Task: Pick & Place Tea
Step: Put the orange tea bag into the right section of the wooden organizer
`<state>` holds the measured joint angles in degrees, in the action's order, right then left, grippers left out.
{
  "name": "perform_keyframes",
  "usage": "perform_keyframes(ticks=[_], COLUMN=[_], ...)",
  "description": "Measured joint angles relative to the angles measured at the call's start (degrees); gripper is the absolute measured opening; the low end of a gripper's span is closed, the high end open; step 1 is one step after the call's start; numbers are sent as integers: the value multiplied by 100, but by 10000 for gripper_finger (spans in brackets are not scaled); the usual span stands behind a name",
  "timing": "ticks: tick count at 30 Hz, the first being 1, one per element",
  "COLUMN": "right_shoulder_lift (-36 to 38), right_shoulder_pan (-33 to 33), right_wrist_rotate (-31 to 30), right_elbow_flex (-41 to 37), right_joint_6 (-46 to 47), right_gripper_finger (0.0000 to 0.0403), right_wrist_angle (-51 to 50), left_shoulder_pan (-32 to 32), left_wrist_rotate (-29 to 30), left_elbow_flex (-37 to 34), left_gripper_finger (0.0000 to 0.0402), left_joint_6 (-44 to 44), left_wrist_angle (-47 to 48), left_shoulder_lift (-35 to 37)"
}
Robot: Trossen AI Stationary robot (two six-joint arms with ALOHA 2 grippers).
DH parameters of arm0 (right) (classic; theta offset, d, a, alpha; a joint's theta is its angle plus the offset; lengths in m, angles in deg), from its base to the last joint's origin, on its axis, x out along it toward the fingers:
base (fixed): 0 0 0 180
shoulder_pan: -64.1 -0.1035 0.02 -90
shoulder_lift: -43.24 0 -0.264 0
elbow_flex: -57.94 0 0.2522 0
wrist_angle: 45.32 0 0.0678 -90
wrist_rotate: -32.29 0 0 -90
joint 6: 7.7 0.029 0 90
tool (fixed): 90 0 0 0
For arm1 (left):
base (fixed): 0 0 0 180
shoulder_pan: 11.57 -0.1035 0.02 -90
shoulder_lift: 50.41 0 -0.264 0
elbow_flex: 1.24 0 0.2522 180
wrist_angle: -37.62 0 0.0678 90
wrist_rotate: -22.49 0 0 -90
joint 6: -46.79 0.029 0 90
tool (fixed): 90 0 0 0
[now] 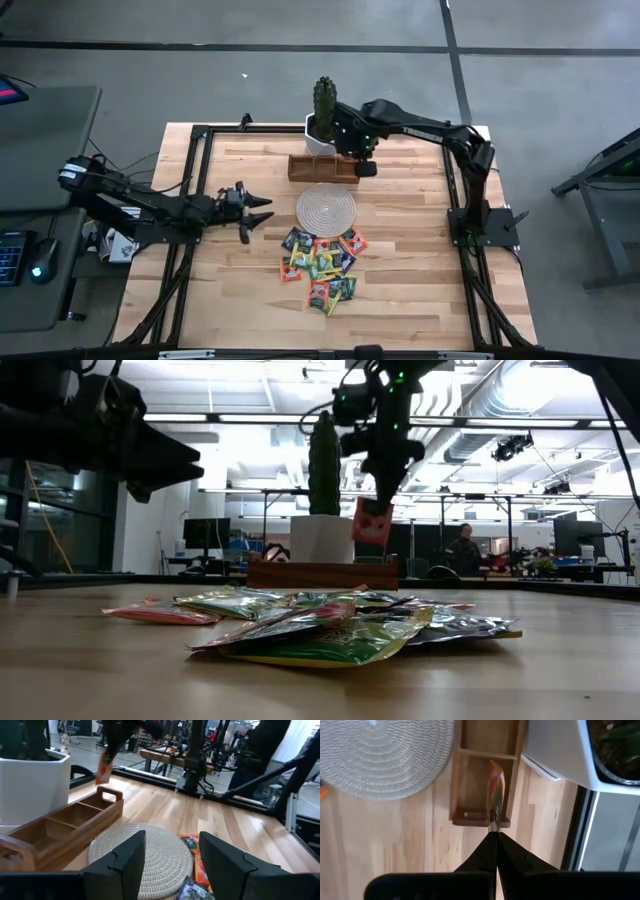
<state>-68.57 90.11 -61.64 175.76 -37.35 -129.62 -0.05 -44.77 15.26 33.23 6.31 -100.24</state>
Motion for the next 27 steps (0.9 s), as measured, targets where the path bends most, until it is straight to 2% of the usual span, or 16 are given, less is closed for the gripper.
perform_keyframes(ticks=[15, 27], right_shoulder_lift=[-480, -499], right_shoulder_pan=[63, 137], right_wrist_rotate=[86, 123], right_elbow_flex=[-2, -2], right_joint_6=[-19, -24], right_gripper_finger=[0, 0], right_wrist_angle=[349, 360], left_shoulder_pan=[10, 10], left_wrist_rotate=[-146, -168], left_elbow_flex=[-15, -15], left_gripper_finger=[184, 184], left_joint_6=[1, 0], left_wrist_angle=[53, 62], left_shoulder_lift=[18, 17])
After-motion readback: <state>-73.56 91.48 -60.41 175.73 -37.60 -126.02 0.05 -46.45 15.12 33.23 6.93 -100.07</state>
